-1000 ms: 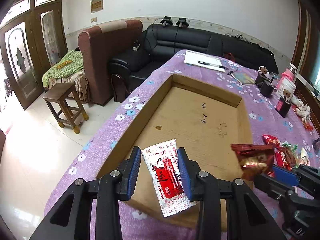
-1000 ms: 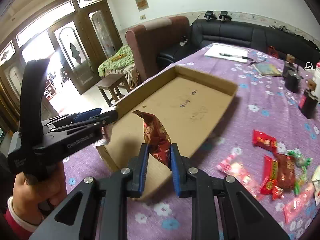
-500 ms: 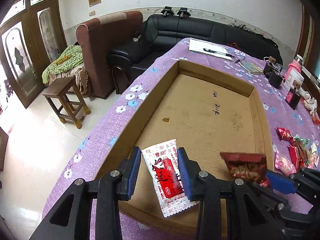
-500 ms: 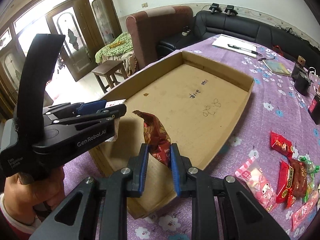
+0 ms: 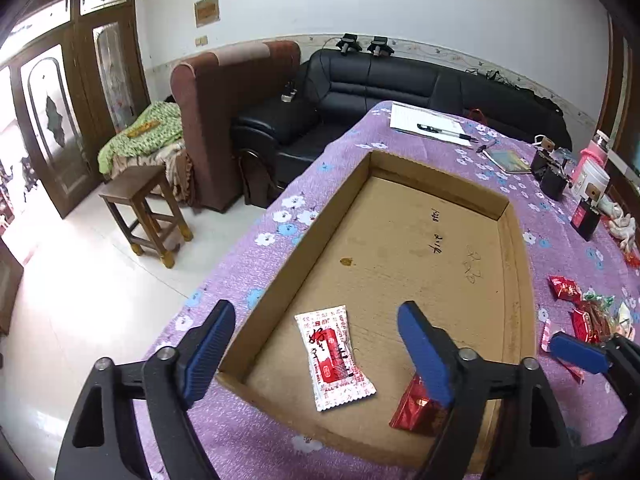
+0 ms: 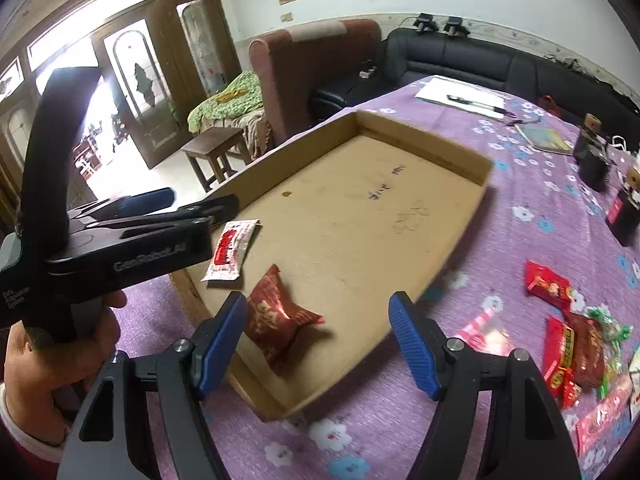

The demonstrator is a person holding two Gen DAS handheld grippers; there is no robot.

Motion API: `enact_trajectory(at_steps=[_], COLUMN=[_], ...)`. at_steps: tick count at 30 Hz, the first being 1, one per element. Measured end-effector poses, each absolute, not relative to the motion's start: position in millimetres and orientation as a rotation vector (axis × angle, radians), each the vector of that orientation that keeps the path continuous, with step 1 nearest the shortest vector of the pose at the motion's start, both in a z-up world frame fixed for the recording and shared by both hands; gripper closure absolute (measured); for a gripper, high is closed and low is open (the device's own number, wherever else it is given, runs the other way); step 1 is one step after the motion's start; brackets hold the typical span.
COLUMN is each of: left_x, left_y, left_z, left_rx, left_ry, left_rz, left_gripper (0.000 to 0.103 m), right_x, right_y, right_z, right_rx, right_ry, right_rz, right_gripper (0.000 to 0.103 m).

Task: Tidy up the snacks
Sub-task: 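Carry both packets to the cardboard tray and open both tools, then withdraw both open tools from the tray back over the snacks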

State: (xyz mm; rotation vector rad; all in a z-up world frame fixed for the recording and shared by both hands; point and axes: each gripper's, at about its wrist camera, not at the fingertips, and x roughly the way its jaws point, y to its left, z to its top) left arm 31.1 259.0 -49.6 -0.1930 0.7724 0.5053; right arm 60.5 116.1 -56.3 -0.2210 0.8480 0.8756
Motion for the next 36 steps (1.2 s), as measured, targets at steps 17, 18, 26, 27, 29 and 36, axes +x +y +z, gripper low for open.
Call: enact_trajectory(at_steps=[17,18,26,27,29,36], left_x=[22,22,27,28,30,35], left_y=[217,214,189,186,178,158], left_z=[-28,-27,-21,-21,-20,-16], left_rx=[-0.141,-0.139,-0.113,-0.109,-0.102,-0.090], left_ry=[0.729,0.727,0.720,0.720,0.718,0.717], left_rz=[0.505,0.500,0.465,0.461,0.449,0.420], left_gripper=[0.010,0.010,0.009,0.009,0.009,0.009], right_x=[66,67,74,75,79,85], right_y=[24,19,-31,-38,-51,-94], right_z=[-35,-35,-39,-40,-41,-43], right_rx=[-0.085,-0.076,-0.014,-0.006,0.012,0.055], right_ry=[0.815,0.816,0.817,0.818,0.822,0.819], right_rz=[0.750,0.745,0.662,0.648,0.624,0.555], right_gripper=[0.015,0.015,0.015,0.015,0.015,0.015])
